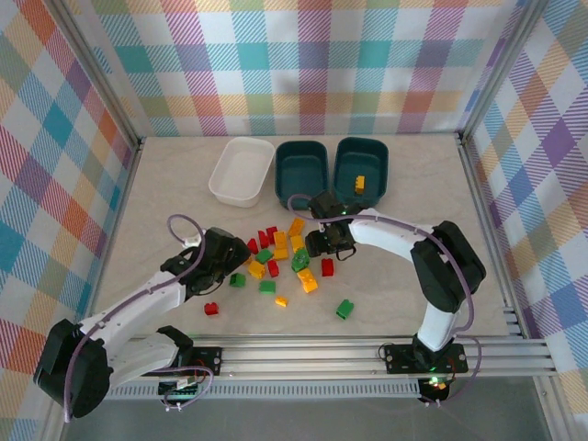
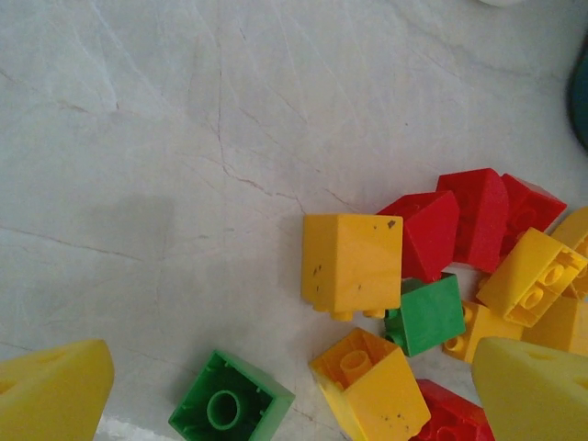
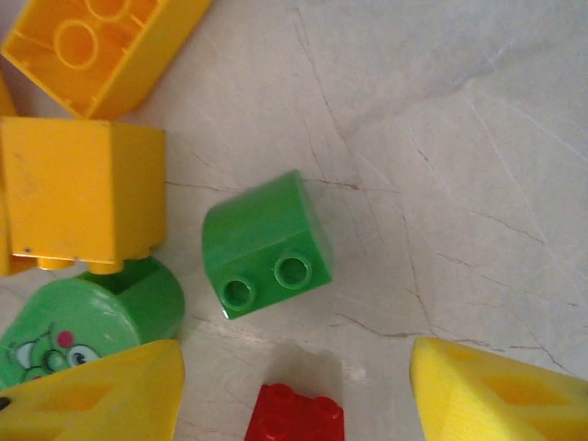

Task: Sort the legos into containers by color

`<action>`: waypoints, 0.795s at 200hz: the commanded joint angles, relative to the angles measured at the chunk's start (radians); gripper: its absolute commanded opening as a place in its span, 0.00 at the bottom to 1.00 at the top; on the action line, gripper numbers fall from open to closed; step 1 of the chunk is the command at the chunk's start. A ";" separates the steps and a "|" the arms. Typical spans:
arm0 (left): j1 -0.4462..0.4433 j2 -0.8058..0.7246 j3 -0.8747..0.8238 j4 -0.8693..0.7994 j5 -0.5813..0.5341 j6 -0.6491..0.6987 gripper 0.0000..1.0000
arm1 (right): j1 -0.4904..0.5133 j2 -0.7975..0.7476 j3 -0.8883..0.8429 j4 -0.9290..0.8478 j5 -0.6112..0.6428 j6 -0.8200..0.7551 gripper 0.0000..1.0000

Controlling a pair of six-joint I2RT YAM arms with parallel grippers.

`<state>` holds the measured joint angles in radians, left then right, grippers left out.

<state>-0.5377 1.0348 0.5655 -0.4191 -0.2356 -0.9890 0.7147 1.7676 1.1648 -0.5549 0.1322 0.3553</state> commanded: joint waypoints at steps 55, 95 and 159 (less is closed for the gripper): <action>0.006 -0.127 -0.079 0.023 -0.013 -0.035 1.00 | 0.002 0.088 0.071 -0.017 0.023 -0.073 0.66; 0.006 -0.142 -0.093 0.028 -0.020 -0.038 1.00 | -0.004 0.138 0.103 0.019 0.092 -0.093 0.60; 0.007 -0.144 -0.085 0.016 -0.036 -0.023 1.00 | -0.015 0.131 0.115 0.035 0.087 -0.099 0.34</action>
<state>-0.5377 0.9054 0.4866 -0.3904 -0.2409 -1.0100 0.7063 1.9221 1.2648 -0.5213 0.2134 0.2592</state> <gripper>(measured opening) 0.997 0.356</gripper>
